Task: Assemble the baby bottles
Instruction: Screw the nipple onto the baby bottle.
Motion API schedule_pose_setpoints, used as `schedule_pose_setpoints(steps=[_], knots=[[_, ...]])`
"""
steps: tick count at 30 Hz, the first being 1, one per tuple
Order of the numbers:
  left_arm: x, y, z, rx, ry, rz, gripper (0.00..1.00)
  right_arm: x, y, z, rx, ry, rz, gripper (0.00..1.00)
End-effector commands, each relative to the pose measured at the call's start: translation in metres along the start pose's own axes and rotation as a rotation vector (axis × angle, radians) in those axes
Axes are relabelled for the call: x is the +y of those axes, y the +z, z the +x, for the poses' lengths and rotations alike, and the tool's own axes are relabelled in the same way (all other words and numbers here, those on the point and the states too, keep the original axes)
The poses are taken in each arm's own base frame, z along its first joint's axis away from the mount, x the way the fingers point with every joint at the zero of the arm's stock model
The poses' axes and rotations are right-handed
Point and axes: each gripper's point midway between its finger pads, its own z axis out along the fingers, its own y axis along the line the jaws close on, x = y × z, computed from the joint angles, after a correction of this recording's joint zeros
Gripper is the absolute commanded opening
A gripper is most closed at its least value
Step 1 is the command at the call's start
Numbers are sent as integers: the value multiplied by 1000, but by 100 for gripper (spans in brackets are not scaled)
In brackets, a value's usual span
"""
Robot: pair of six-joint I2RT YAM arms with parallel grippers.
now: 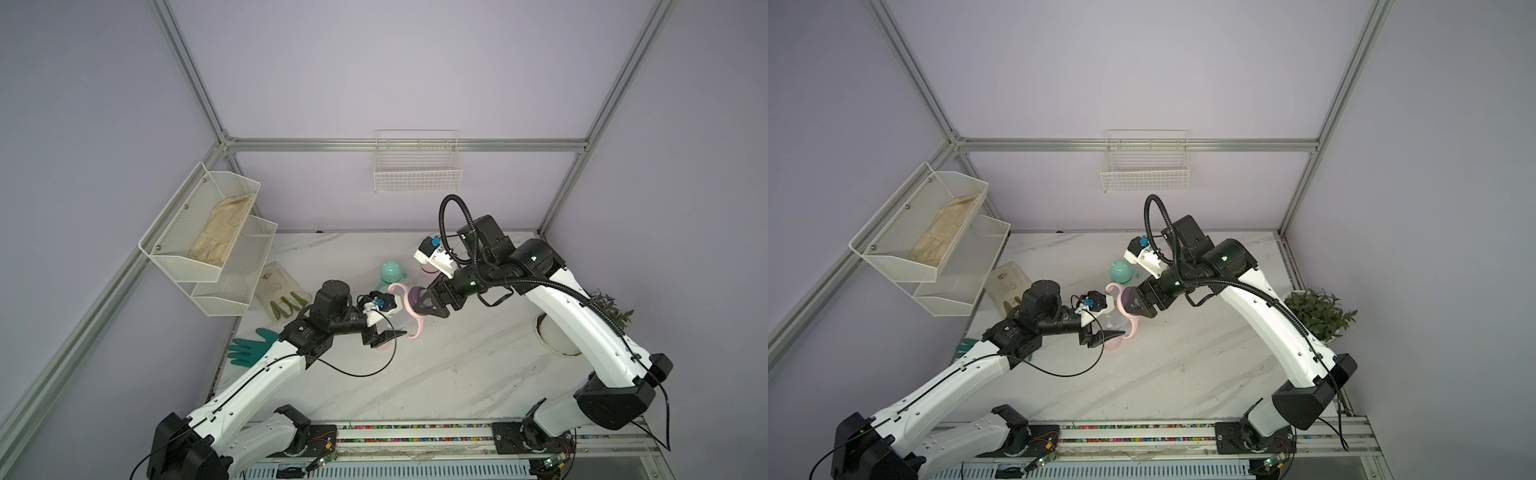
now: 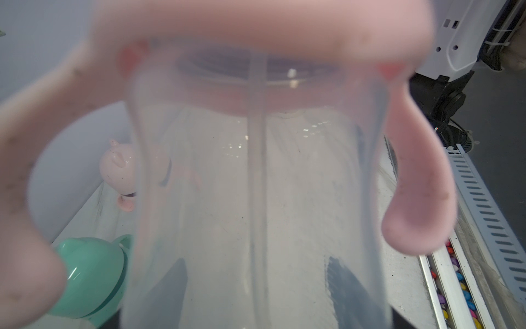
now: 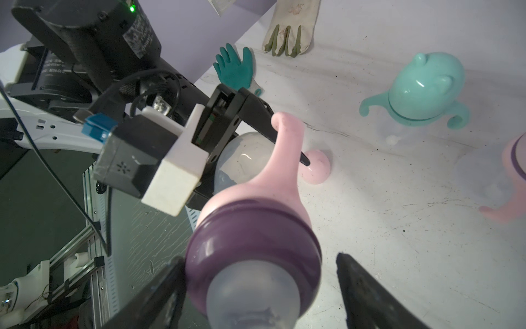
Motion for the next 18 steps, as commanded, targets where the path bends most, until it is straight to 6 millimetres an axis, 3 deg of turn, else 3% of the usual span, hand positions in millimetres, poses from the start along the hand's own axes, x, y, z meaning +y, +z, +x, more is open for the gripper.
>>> schedule_pose_setpoints(steps=[1,7,12,18], knots=[[13,-8,-41,-85,83,-33,0,-1,6,7,36,13,-5,84],[13,-7,-39,-76,80,-31,0,-3,8,2,22,13,3,77],[15,-7,-37,-66,81,-47,0,-7,10,-2,6,33,20,61],[36,-10,-34,-32,133,-164,0,-10,21,-9,-32,69,-4,49]])
